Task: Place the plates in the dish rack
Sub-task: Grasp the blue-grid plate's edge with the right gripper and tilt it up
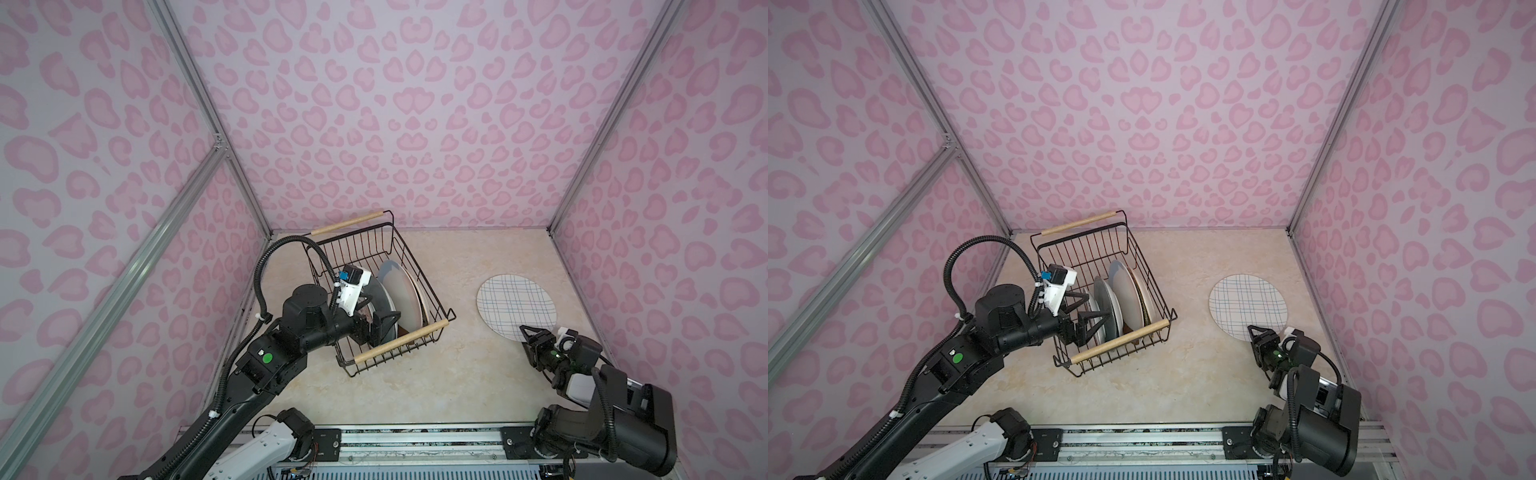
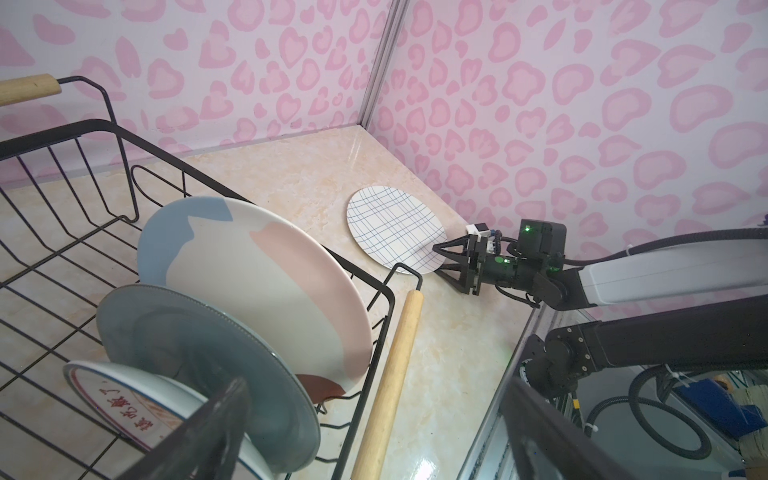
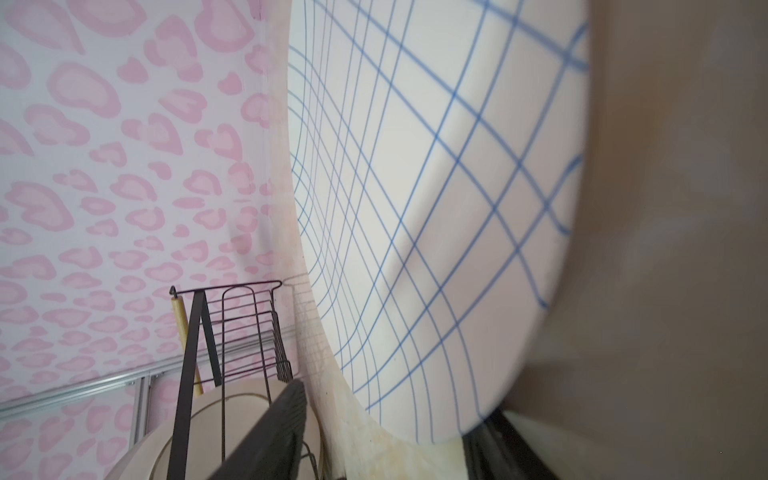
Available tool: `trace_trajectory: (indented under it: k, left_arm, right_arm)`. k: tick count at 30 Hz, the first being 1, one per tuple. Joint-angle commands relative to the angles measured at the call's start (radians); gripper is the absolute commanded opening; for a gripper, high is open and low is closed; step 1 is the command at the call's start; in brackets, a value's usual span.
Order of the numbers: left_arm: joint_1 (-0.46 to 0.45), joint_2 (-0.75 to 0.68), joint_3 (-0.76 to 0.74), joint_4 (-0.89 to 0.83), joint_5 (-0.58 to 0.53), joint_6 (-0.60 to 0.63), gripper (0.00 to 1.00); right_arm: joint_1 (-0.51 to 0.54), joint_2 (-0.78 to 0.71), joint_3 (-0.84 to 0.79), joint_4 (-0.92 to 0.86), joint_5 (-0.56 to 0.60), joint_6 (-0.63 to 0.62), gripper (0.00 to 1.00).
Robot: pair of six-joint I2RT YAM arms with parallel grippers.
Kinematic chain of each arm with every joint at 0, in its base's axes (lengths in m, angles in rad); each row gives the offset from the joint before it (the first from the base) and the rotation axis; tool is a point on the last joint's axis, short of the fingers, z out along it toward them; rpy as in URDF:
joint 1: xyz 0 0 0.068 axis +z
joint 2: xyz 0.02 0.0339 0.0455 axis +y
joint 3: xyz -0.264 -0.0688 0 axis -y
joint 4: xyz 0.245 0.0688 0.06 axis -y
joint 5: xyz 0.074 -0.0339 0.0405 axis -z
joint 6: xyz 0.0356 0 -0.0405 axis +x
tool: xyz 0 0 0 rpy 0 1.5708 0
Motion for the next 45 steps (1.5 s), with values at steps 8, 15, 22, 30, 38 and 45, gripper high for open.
trace_trajectory:
  k: [8, 15, 22, 30, 38, 45]
  left_arm:
    - [0.003, 0.002, 0.002, 0.031, -0.005, 0.012, 0.97]
    - [0.005, -0.008, -0.006, 0.039, -0.013, 0.015, 0.97]
    - [0.005, -0.016, -0.018, 0.066, -0.004, 0.026, 0.97]
    - [0.004, 0.016, -0.015, 0.074, -0.004, 0.021, 0.97]
    - [0.006, 0.042, -0.01, 0.092, -0.001, 0.012, 0.97]
    - [0.005, 0.046, -0.018, 0.145, 0.016, -0.007, 0.98]
  right_arm:
    - [0.043, 0.171, 0.005, 0.086, 0.227, 0.113, 0.45]
    - [0.055, 0.447, -0.035, 0.512, 0.227, 0.243, 0.16]
    - [0.06, 0.733, -0.04, 0.886, 0.199, 0.341, 0.0]
    - [0.065, 0.813, -0.019, 0.94, 0.177, 0.352, 0.0]
    - [0.068, 0.738, -0.002, 0.897, 0.157, 0.361, 0.0]
    - [0.103, 0.471, 0.07, 0.528, 0.173, 0.261, 0.0]
